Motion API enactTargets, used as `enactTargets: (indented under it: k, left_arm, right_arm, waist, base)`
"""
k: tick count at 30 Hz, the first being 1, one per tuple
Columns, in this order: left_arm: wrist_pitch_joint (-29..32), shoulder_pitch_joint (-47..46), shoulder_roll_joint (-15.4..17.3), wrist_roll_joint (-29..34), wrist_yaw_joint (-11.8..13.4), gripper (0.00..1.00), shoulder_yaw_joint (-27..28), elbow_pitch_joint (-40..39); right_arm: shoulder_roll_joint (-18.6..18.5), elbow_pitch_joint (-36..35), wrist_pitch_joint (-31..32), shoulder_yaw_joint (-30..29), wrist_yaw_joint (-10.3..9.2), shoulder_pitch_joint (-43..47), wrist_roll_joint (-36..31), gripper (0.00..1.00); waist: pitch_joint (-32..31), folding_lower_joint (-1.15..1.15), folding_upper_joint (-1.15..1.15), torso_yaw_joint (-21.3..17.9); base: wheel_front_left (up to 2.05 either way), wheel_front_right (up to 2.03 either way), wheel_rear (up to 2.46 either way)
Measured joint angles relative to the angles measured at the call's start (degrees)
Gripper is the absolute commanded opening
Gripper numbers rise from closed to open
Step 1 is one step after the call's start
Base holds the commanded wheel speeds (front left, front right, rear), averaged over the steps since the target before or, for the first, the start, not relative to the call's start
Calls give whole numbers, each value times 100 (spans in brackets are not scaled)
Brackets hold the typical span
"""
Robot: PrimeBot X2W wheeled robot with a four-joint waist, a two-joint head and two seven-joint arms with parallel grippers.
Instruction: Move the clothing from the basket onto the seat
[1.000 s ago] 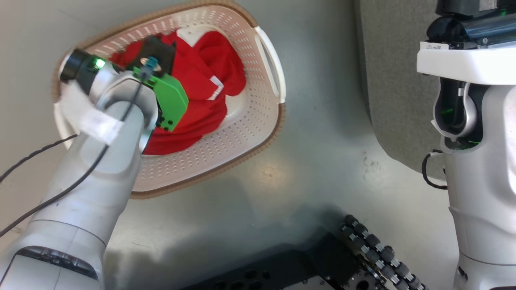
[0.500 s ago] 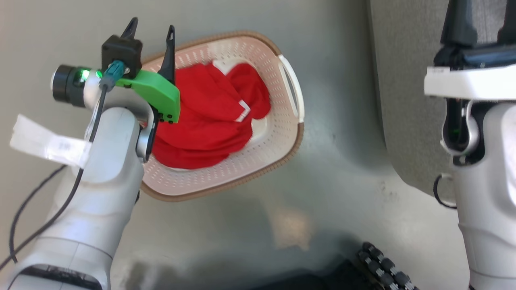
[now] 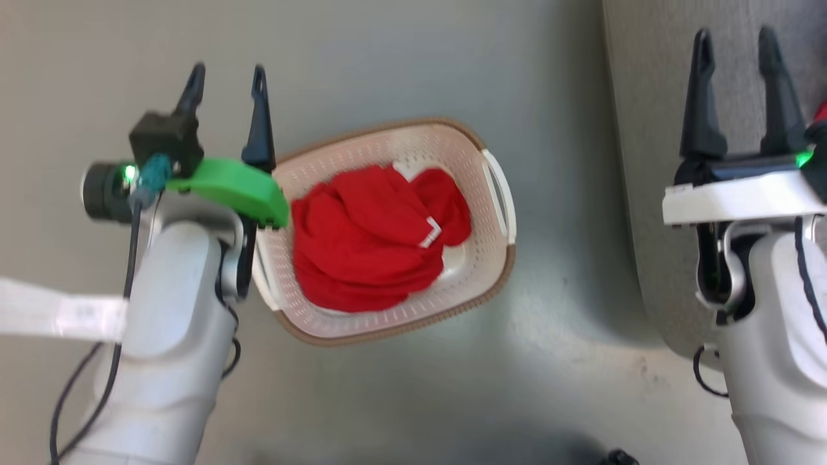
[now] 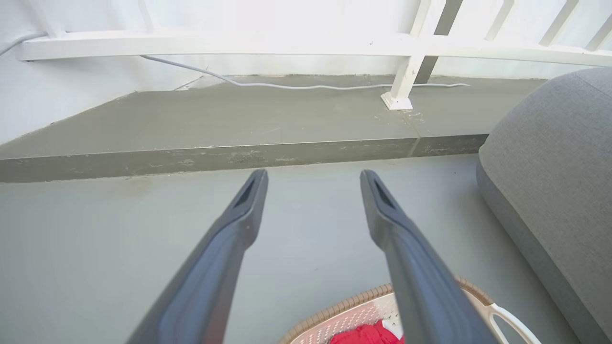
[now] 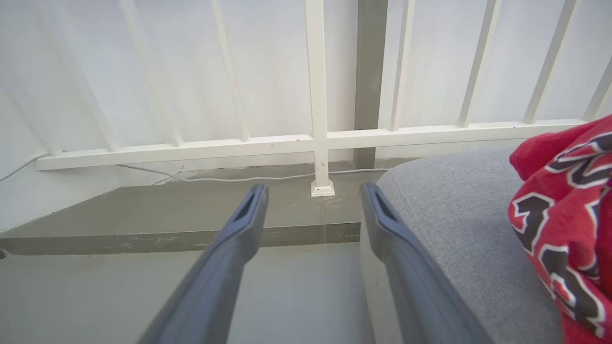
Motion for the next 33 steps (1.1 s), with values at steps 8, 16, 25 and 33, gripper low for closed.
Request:
enactTargets:
  k: [8,16,25,33]
  left_arm:
    - [0,831,34,3,87,100,310,-546]
    - [0,1744,32,-7,144,100,531,-955]
    - [0,2675,87,-25,188,100,857,-1322]
    - [1,3410,164,-34,215,100,987,-1653]
  right_arm:
    - [-2,165,0,-10,40,464,0,100]
    - [64,308,1,78,58,1001,0,100]
    - [115,404,1,155,84,1569,10,100]
    - [153,409,2,177,75,2089,20,100]
  waist:
    - [-659,0,0,225]
    - [-1335,0,0,385]
    - [-2098,0,0,467]
    - [-2725,0,0,447]
  base:
    - [0,0,0]
    - [0,0,0]
    - [0,0,0]
    - [0,0,0]
